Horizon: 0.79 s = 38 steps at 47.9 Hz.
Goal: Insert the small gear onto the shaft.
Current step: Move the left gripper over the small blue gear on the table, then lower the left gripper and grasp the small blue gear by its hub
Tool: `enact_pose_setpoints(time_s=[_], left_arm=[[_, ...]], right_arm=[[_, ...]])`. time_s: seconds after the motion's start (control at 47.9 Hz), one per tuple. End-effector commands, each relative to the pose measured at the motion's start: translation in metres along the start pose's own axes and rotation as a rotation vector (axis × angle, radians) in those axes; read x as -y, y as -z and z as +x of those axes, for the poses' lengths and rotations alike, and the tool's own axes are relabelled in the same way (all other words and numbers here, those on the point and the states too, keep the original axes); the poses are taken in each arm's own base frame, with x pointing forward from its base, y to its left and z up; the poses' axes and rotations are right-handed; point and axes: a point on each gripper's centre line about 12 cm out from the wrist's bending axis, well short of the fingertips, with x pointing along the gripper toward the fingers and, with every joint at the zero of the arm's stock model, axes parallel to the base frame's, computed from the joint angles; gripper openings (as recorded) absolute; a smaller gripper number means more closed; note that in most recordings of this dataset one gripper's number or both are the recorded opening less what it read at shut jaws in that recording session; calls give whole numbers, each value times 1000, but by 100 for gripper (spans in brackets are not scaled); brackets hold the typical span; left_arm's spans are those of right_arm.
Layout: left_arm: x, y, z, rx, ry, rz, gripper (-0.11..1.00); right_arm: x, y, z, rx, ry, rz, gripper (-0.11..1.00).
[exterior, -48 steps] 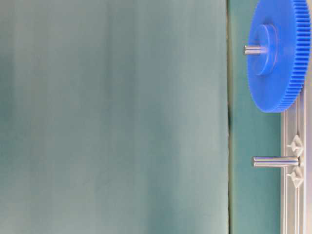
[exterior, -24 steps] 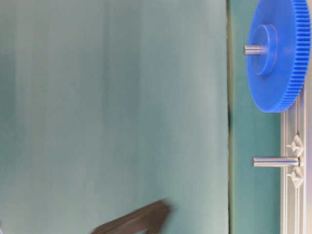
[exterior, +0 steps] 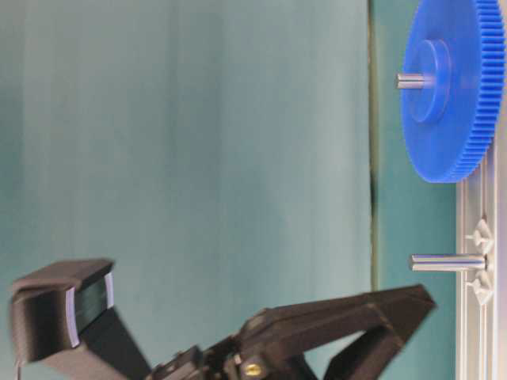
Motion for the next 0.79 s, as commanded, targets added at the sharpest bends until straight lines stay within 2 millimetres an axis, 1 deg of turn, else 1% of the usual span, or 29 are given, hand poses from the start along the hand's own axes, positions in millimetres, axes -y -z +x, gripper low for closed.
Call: enact_pose_setpoints(time_s=[0.0, 0.063, 0.146, 0.251, 0.292, 0.334, 0.376, 0.48, 0.627, 0.773], left_arm=[[3, -10, -2, 20, 4, 5, 6], [3, -9, 1, 12, 5, 3, 20], [2, -6, 8, -5, 2, -5, 44], [1, 1, 22, -50, -5, -44, 74], [1, 6, 29, -75, -9, -64, 83], [0, 9, 36, -99, -13, -85, 90], [1, 14, 42, -126, -16, -93, 93], [0, 18, 52, -160, -22, -94, 93], [0, 16, 58, -167, -24, -92, 94], [-3, 15, 58, -177, -31, -98, 94]], right_arm=[[-1, -3, 0, 7, -3, 7, 4], [-1, -3, -1, 10, -3, 8, 4], [-1, -4, -1, 13, -4, 7, 4], [-1, -3, -2, 15, -5, 7, 4], [-1, -4, -3, 20, -4, 8, 4], [-1, -4, -4, 21, -4, 10, 4], [-1, -4, -5, 24, -5, 9, 4], [-1, -2, -6, 30, -7, 10, 4], [0, 0, -9, 39, -7, 11, 4], [1, 4, -12, 49, -7, 32, 4]])
